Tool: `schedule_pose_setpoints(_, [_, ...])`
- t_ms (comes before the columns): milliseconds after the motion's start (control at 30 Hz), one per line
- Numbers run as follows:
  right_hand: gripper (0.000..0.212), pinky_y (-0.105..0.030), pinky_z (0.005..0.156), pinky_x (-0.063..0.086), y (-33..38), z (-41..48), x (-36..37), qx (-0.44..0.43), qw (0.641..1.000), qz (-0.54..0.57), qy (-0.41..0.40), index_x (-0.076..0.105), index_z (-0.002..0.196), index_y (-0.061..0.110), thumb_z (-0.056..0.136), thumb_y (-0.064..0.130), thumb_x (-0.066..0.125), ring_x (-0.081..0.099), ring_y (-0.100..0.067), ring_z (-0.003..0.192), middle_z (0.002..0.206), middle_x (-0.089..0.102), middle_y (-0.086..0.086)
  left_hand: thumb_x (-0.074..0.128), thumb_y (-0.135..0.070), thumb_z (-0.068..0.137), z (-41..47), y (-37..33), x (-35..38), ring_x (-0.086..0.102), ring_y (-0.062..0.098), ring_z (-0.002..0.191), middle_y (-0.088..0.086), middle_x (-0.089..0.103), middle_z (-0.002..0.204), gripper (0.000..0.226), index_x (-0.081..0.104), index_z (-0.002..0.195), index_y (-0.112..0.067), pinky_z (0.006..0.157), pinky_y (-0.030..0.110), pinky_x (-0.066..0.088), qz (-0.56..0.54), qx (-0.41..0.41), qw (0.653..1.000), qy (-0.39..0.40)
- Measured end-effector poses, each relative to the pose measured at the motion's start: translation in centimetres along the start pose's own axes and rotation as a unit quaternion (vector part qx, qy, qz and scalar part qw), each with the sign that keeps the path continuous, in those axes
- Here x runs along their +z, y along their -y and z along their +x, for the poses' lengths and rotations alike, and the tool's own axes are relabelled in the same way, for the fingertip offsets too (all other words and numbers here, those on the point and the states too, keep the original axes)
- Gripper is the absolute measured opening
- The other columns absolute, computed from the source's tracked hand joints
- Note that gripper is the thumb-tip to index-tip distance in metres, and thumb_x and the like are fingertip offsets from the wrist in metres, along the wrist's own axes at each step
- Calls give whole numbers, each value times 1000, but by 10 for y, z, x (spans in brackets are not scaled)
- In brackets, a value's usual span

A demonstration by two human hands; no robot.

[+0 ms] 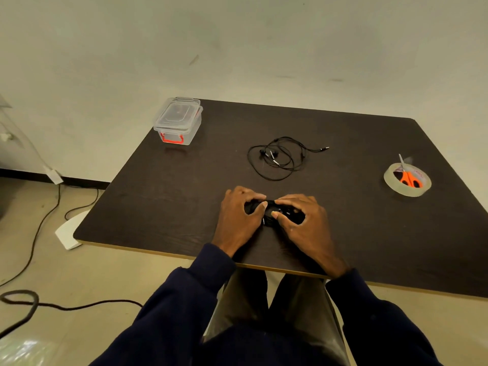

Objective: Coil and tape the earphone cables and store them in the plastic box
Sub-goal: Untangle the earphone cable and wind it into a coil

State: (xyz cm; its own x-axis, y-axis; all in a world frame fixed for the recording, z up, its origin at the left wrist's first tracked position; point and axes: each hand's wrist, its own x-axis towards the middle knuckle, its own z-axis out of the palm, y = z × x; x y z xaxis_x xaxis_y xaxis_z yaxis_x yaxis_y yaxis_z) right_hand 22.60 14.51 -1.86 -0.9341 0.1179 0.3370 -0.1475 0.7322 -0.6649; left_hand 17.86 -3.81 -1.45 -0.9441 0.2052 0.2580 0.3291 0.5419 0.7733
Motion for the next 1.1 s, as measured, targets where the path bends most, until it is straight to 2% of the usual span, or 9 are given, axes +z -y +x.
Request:
schedule_pose_setpoints(133, [36, -20, 100, 45, 0, -2, -3, -16, 1000, -1, 11, 75, 117, 26, 83, 29, 84, 57, -6, 116, 120, 69, 12, 66, -36, 97, -2, 6, 0, 47, 3, 118, -15, 62, 125, 30, 69, 127, -32, 106, 36, 42, 4, 38, 998, 54])
schedule_pose_setpoints(333, [28, -26, 95, 52, 1, -1, -1, -33, 999, -10, -17, 77, 112, 21, 85, 24, 82, 61, -8, 110, 115, 68, 7, 69, -33, 95, -4, 6, -1, 40, 3, 123, -13, 58, 133, 41, 63, 135, -31, 109, 33, 34, 41, 49, 995, 80])
schedule_pose_setpoints(467, [25, -8, 88, 46, 5, -1, -2, -41, 999, -24, -8, 78, 108, 17, 83, 17, 83, 61, -9, 104, 112, 66, 3, 70, -33, 94, -2, 3, -2, 40, 4, 122, -14, 57, 132, 42, 64, 135, -32, 108, 31, 31, 43, 45, 994, 86])
schedule_pose_setpoints(533, [25, -5, 86, 44, 5, -1, -2, -43, 999, -27, -5, 78, 108, 16, 83, 16, 84, 61, -10, 103, 112, 66, 2, 69, -34, 95, -1, 3, -2, 40, 5, 124, -13, 56, 132, 41, 65, 135, -31, 107, 29, 28, 54, 48, 994, 87])
schedule_pose_setpoints(767, [27, -22, 89, 53, 4, 1, -4, -72, 996, -54, -16, 77, 111, 13, 85, 17, 82, 63, -15, 102, 109, 69, -3, 69, -32, 94, 0, 3, -3, 41, 8, 118, -10, 53, 130, 47, 59, 140, -37, 103, 31, 29, 61, 59, 992, 93])
schedule_pose_setpoints(900, [41, -3, 88, 42, 6, 3, -4, -80, 996, -37, -11, 73, 117, 11, 80, 21, 86, 63, -13, 100, 113, 70, -5, 71, -33, 94, 1, 5, -2, 41, 6, 116, -10, 56, 129, 39, 66, 132, -32, 103, 31, 30, 61, 62, 992, 92])
schedule_pose_setpoints(967, [41, -10, 88, 50, 7, 2, -4, -82, 996, -28, -7, 72, 118, 12, 81, 21, 86, 63, -12, 98, 115, 69, -4, 71, -33, 93, 0, 5, -2, 42, 6, 116, -10, 56, 128, 38, 67, 131, -30, 101, 29, 28, 58, 64, 992, 88])
schedule_pose_setpoints(1033, [37, -28, 86, 58, 7, 1, -5, -91, 995, -35, -3, 72, 118, 14, 83, 19, 84, 63, -16, 104, 115, 70, -4, 71, -33, 93, 0, 4, -2, 42, 6, 116, -11, 56, 128, 38, 67, 131, -30, 100, 28, 28, 60, 61, 993, 86])
schedule_pose_setpoints(1100, [38, -32, 85, 59, 8, 1, -6, -94, 995, -36, 1, 72, 120, 15, 84, 19, 83, 61, -16, 109, 116, 71, -2, 71, -32, 94, 1, 3, -3, 41, 6, 117, -12, 55, 128, 39, 66, 133, -31, 104, 30, 29, 59, 46, 993, 93])
